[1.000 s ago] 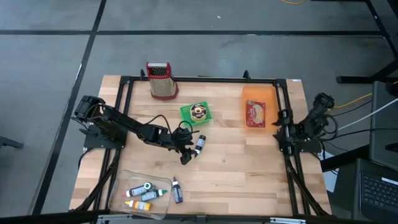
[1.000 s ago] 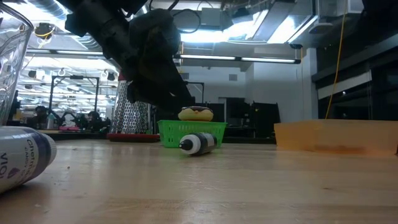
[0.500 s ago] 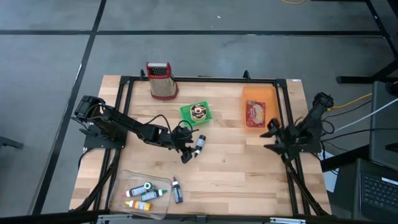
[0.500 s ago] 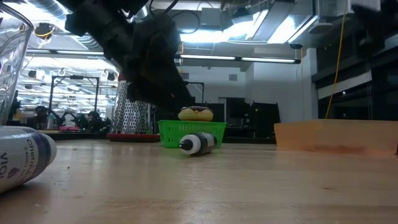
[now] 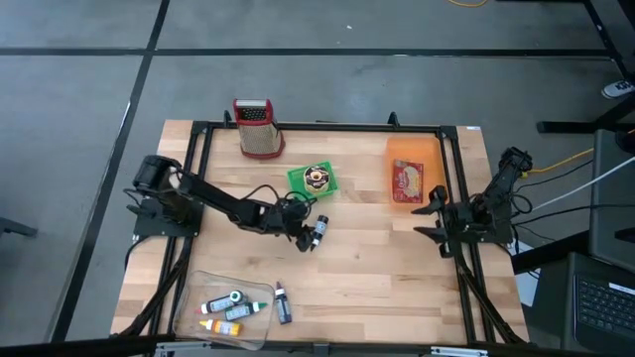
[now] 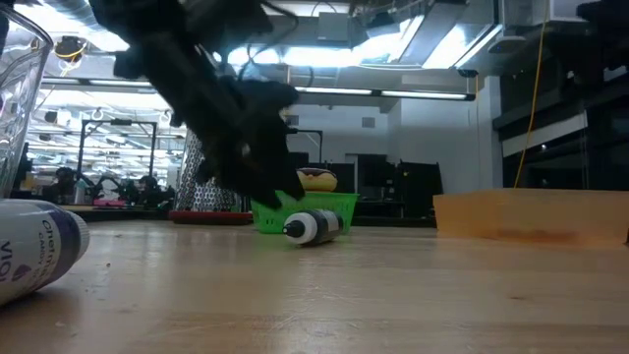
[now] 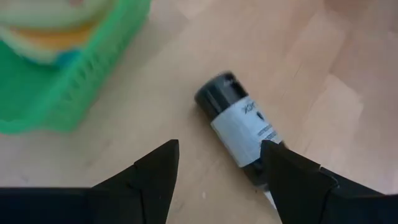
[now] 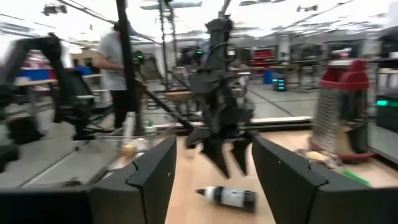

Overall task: Pick & Place Food Item
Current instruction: Put the black food coloring bottle into the transparent bin

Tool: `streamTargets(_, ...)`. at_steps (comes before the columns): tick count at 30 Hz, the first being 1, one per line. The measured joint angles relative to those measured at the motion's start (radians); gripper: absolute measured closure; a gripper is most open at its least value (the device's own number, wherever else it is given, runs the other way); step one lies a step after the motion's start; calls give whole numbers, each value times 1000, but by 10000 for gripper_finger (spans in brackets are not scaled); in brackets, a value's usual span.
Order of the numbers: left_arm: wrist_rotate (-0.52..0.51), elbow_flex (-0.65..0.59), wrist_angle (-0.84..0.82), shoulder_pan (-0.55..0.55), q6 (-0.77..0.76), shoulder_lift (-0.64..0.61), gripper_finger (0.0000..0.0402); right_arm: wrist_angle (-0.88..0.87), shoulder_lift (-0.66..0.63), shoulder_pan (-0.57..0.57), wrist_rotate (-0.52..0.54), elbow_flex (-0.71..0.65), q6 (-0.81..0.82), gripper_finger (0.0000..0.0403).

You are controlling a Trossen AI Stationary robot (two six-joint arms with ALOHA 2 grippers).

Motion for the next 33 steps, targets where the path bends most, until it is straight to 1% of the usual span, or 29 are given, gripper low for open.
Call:
streamTargets(2, 12, 0, 39, -3, -11, 40, 180, 1, 0, 0, 26, 0, -14, 190)
streamTargets(5, 35, 14, 58, -9, -39, 92, 180, 1, 0, 0, 30, 0, -26, 190)
streamTargets(11, 58, 111, 45, -9, -35, 170, 180, 2, 0, 0, 37, 0, -43, 190)
streamTargets(15, 65, 181, 37, -27, 19, 177, 180, 2, 0, 0, 37, 0, -44, 190)
streamTargets(18, 57, 232, 18, -56, 103, 170, 180, 2, 0, 0, 45, 0, -44, 190)
streamTargets(19, 55, 254, 4, -65, 150, 170, 180, 1, 0, 0, 45, 0, -45, 190)
streamTargets(21, 39, 298, -46, -85, 301, 169, 180, 1, 0, 0, 45, 0, -48, 190)
streamTargets(25, -32, 379, -211, -119, 674, 169, 180, 1, 0, 0, 45, 0, -48, 190)
streamTargets(27, -49, 413, -269, -130, 837, 169, 180, 2, 0, 0, 45, 0, -48, 190)
streamTargets(30, -47, 451, -296, -139, 1029, 169, 180, 2, 0, 0, 45, 0, -48, 190)
streamTargets(33, -24, 477, -296, -139, 1191, 169, 180, 2, 0, 0, 44, 0, -39, 190)
